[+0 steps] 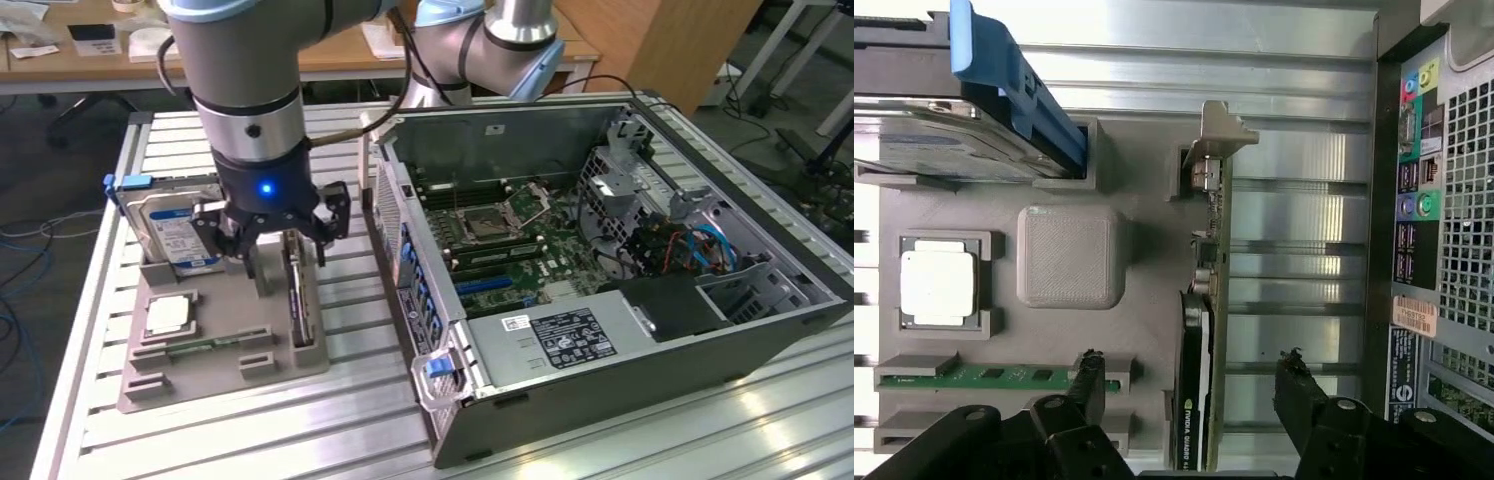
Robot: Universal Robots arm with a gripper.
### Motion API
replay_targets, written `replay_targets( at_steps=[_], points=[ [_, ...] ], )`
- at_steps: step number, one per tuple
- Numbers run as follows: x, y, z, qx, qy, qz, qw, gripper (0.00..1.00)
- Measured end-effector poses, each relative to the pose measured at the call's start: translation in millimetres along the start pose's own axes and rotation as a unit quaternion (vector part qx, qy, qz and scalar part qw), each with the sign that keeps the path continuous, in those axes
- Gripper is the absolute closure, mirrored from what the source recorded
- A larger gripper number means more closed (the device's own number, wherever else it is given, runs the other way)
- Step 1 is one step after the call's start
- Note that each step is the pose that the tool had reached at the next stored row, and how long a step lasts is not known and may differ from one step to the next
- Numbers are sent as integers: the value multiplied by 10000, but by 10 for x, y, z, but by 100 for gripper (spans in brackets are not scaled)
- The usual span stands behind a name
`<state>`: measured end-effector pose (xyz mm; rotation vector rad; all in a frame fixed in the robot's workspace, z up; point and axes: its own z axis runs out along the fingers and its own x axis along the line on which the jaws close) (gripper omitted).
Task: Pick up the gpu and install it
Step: 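Pick up the gpu and move the gpu toward the slot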
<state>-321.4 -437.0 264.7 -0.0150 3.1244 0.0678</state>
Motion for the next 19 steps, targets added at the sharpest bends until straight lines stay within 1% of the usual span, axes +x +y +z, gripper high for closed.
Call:
replay_targets(
  at_steps=[10, 19],
  points=[
    [2, -10, 181, 0, 0, 7, 10000, 22],
    [4, -13, 346, 1, -3, 65, 10000, 22]
  ],
)
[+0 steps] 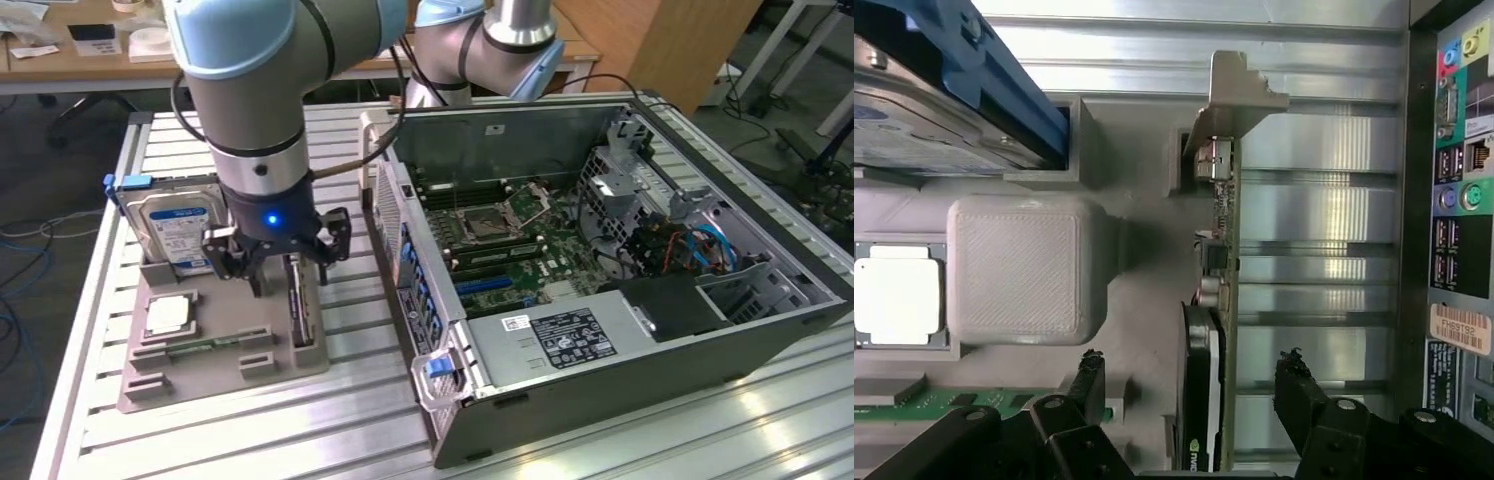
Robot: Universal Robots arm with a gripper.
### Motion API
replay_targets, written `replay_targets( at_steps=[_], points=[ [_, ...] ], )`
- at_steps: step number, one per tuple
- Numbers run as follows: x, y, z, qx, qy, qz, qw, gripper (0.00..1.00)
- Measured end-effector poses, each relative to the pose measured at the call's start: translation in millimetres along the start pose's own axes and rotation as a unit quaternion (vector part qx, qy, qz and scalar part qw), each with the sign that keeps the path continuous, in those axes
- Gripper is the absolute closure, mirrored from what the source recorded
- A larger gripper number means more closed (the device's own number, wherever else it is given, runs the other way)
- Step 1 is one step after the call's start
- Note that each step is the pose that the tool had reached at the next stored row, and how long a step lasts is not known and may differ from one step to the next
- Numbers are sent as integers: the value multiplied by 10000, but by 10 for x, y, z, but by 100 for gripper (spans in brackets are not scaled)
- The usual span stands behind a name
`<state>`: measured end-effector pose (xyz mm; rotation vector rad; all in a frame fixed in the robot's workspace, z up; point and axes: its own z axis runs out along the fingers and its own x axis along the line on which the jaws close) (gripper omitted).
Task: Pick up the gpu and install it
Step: 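Pick up the gpu and move the gpu toward the slot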
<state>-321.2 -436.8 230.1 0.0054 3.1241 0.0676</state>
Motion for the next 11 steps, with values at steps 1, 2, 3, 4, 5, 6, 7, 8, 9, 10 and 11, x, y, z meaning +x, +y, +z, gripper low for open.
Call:
replay_targets(
  at_steps=[1, 2, 3, 4, 5, 6, 7, 8, 9, 10, 11],
  points=[
    [-1, 6, 19, 0, -1, 13, 10000, 22],
    [0, 12, 37, 0, -1, 23, 10000, 22],
    [-1, 13, 55, 1, -1, 29, 10000, 22],
    [-1, 12, 73, 0, -2, 33, 10000, 22],
    [0, 12, 92, 0, -2, 35, 10000, 22],
    [0, 11, 110, 1, -2, 38, 10000, 22],
    [-1, 12, 128, 1, -2, 40, 10000, 22],
    [-2, 12, 146, 1, -2, 42, 10000, 22],
    [-3, 11, 164, 2, -2, 44, 10000, 22],
    [-2, 11, 182, 2, -2, 48, 10000, 22],
    [-2, 10, 201, 2, -3, 53, 10000, 22]
  ],
)
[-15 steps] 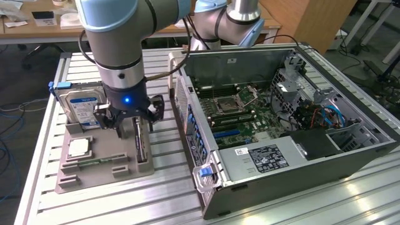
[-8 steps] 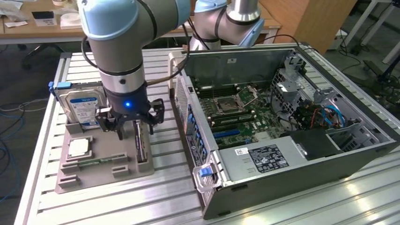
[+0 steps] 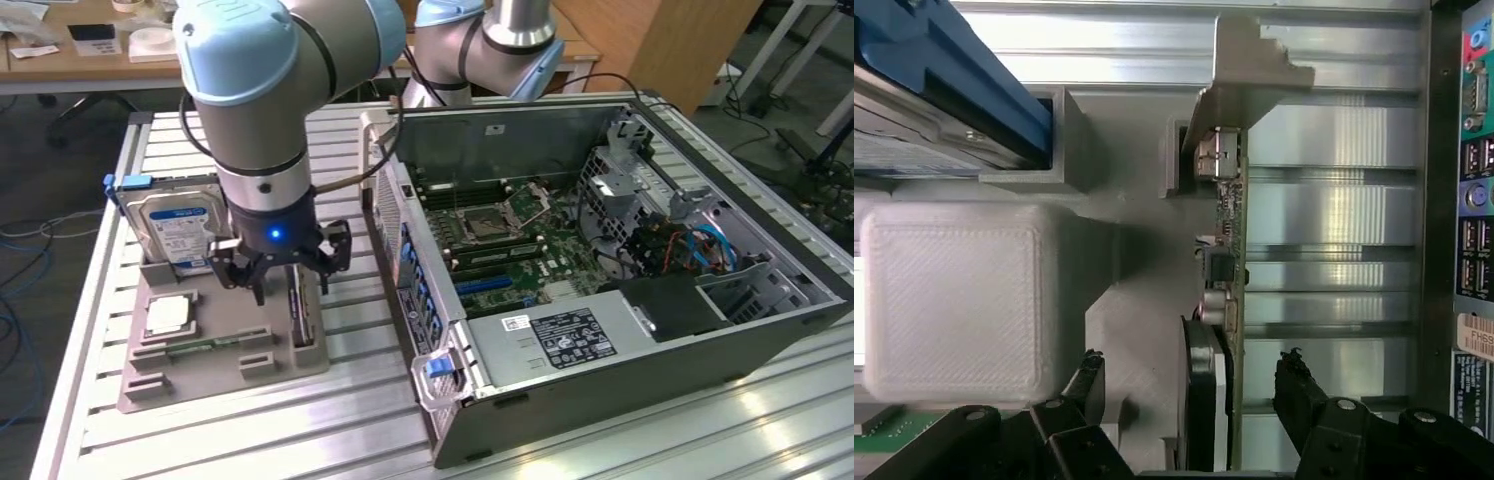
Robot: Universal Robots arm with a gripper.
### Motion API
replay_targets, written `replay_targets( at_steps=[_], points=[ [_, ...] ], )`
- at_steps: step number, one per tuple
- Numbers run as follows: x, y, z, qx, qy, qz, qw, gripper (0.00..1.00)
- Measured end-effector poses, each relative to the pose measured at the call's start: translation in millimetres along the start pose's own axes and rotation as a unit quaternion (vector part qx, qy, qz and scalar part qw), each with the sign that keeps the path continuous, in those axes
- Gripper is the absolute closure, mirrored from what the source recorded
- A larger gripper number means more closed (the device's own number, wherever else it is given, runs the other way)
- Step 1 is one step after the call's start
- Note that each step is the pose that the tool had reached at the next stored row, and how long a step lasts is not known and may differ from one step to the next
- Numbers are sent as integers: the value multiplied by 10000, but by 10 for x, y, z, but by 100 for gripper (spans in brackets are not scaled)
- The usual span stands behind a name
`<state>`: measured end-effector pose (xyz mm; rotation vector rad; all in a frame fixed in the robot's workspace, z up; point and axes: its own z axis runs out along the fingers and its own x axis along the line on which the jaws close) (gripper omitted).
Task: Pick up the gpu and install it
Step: 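Pick up the gpu and move the gpu toward the slot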
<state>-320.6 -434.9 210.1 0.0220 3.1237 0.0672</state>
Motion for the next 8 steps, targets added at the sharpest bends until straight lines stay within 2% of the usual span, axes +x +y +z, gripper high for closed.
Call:
replay_targets(
  at_steps=[2, 8],
  points=[
    [0, -1, 13, 9, 1, 1, 10000, 22],
    [0, -1, 14, 9, 1, 1, 10000, 23]
  ],
)
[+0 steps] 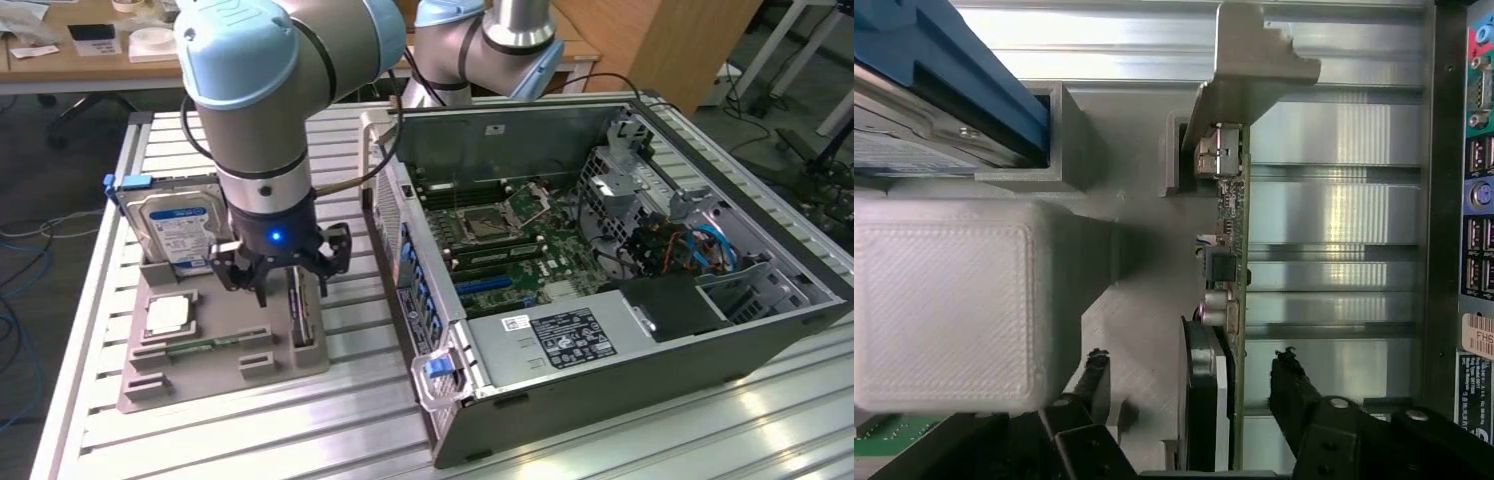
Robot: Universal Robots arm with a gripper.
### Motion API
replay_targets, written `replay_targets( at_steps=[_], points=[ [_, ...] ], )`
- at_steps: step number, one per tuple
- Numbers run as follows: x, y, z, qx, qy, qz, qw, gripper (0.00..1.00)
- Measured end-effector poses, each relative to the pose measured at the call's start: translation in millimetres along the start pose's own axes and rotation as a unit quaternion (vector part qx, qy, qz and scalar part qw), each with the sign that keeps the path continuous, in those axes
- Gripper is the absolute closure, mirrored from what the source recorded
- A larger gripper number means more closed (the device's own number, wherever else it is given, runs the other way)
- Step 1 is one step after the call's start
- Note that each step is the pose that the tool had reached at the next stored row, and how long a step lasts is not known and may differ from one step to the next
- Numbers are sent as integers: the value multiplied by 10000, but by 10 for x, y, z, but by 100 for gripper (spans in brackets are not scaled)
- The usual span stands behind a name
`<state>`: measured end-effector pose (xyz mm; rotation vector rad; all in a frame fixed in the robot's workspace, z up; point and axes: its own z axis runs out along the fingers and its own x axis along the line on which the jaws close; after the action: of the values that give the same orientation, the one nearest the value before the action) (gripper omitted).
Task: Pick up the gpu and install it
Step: 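Pick up the gpu and move the gpu toward the slot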
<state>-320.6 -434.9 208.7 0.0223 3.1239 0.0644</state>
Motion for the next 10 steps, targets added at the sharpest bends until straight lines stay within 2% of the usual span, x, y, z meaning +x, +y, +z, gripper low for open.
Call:
replay_targets(
  at_steps=[1, 3, 4, 5, 10],
  points=[
    [0, 0, 1, 1, 0, 0, 10000, 23],
    [-3, 0, 5, 3, -1, 1, 10000, 36],
    [-7, 0, 8, 3, -1, 3, 10000, 36],
    [-10, 0, 10, 4, -1, 5, 10000, 42],
    [-13, -1, 11, 14, -1, 8, 10000, 44]
  ],
)
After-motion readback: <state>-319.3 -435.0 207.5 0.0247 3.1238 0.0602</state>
